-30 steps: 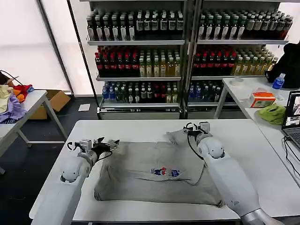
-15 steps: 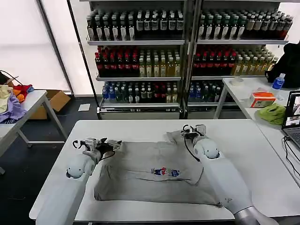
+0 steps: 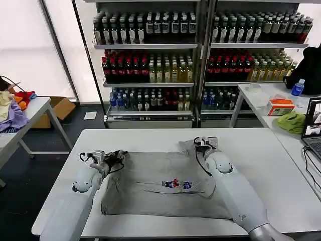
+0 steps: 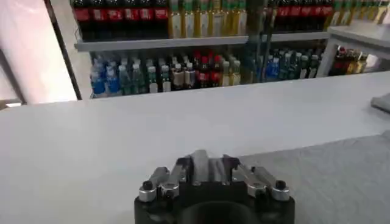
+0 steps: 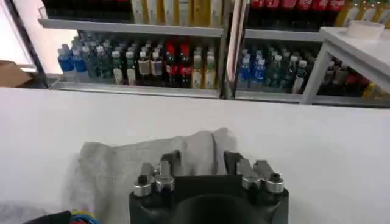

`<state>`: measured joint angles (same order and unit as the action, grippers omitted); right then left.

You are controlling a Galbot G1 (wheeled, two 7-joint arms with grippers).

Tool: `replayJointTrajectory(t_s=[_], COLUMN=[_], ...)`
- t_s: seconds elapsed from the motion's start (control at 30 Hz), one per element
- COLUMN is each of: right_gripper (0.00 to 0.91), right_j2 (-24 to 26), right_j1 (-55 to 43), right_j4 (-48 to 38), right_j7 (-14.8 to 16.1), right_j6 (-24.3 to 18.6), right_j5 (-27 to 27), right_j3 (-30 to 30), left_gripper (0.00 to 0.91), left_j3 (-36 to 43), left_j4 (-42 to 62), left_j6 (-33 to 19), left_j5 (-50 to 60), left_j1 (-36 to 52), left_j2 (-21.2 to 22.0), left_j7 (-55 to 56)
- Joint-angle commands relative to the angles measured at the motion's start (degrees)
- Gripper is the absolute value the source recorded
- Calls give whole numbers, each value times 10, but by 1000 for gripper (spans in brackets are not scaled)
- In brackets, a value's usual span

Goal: Fold and organize the clothes.

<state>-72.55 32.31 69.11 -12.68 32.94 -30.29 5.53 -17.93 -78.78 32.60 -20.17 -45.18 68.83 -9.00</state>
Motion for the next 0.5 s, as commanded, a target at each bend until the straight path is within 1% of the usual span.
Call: replayJointTrajectory(t_s=[0.03,0.23,0.4,0.5], right_gripper=[0,0,0,0], right_j2=[1,4,9,12], right_j1=[10,15,23,27], right_j4=[16,44,88,115], right_j7=[-2,-5,-3,-3], right_j6=[2,1,-3,-6], right_j5=[-6,-18,-23,-23], right_j3=[4,16,30,40], left_gripper=[10,10,10,10], left_j3=[-3,-13,-27,-31], left_j4=[-1,-19,-48,-78], left_j6=[4,-4,-27,-39], left_j5=[2,-2,-7,-13], left_j1=[-9,-21,-32,-42], left_j2=[1,2,2,-6], left_j7=[1,3,2,1])
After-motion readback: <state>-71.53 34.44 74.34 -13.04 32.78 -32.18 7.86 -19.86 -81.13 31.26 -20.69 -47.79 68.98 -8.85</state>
